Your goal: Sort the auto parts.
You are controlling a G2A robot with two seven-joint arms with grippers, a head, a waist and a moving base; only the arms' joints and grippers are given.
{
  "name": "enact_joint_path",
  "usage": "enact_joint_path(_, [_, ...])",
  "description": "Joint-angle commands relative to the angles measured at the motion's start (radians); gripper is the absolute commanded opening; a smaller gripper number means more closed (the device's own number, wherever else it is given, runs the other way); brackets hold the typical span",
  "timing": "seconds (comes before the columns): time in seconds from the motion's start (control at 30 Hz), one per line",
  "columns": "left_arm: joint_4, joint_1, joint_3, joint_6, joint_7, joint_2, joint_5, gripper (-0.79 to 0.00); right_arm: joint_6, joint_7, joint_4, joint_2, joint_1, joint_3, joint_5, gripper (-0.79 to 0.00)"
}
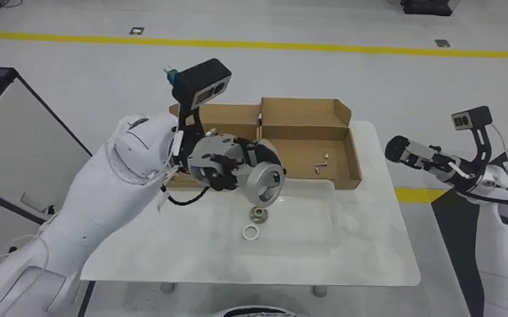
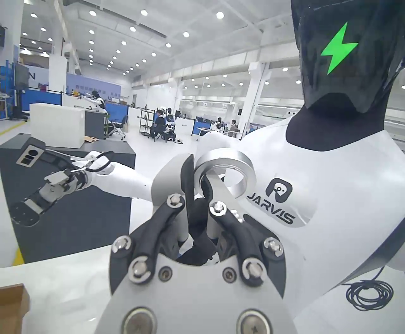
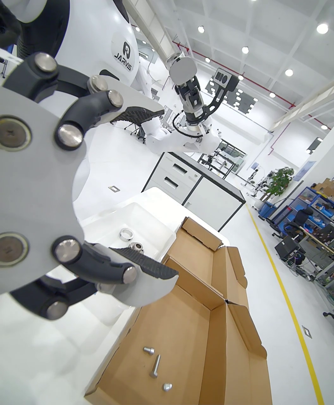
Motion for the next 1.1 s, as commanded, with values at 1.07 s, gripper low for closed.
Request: enact_joint_path(1.07, [0.052, 0.105, -0.057, -0.071, 0.085, -0.123, -0.241, -0.785, 0.0, 0.0, 0.0, 0.0, 0.0, 0.0, 0.0, 0.0])
